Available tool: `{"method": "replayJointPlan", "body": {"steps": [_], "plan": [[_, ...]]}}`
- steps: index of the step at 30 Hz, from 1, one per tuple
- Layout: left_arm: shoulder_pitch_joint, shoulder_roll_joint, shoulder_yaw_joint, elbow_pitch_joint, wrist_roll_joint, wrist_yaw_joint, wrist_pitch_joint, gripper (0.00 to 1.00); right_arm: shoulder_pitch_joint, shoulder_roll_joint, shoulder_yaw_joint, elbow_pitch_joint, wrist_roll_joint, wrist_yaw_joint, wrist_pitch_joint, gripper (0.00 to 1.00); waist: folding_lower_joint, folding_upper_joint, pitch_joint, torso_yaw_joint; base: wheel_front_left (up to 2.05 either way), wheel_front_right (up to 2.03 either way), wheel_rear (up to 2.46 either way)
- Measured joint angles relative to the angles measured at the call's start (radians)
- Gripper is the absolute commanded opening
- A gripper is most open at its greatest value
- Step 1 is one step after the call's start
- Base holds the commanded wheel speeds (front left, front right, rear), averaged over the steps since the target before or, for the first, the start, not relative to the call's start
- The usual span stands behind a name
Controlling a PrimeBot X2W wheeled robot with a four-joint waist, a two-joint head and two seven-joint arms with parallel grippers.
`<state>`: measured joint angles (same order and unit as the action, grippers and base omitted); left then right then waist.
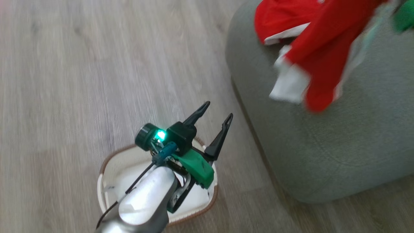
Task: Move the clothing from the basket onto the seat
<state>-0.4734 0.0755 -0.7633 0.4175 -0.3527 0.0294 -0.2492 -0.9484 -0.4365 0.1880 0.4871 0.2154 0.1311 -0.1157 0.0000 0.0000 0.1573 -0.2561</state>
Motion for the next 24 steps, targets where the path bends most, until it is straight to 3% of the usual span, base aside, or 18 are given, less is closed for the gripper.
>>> {"method": "replayJointPlan", "body": {"steps": [13,24], "plan": [[-0.102,0.019,0.015,-0.087,0.045,0.003,0.0,1.0,-0.343,-0.172,-0.123,0.188,-0.126,0.0,0.001,0.0,0.0001,0.0,0.231,0.103,0.0,0.0,0.0],[-0.169,0.024,0.0,-0.141,0.088,0.024,0.0,1.0,-0.392,-0.191,-0.347,0.371,-0.338,0.0,-0.012,0.0,0.0002,0.0,0.394,0.198,0.0,0.0,0.0]]}}
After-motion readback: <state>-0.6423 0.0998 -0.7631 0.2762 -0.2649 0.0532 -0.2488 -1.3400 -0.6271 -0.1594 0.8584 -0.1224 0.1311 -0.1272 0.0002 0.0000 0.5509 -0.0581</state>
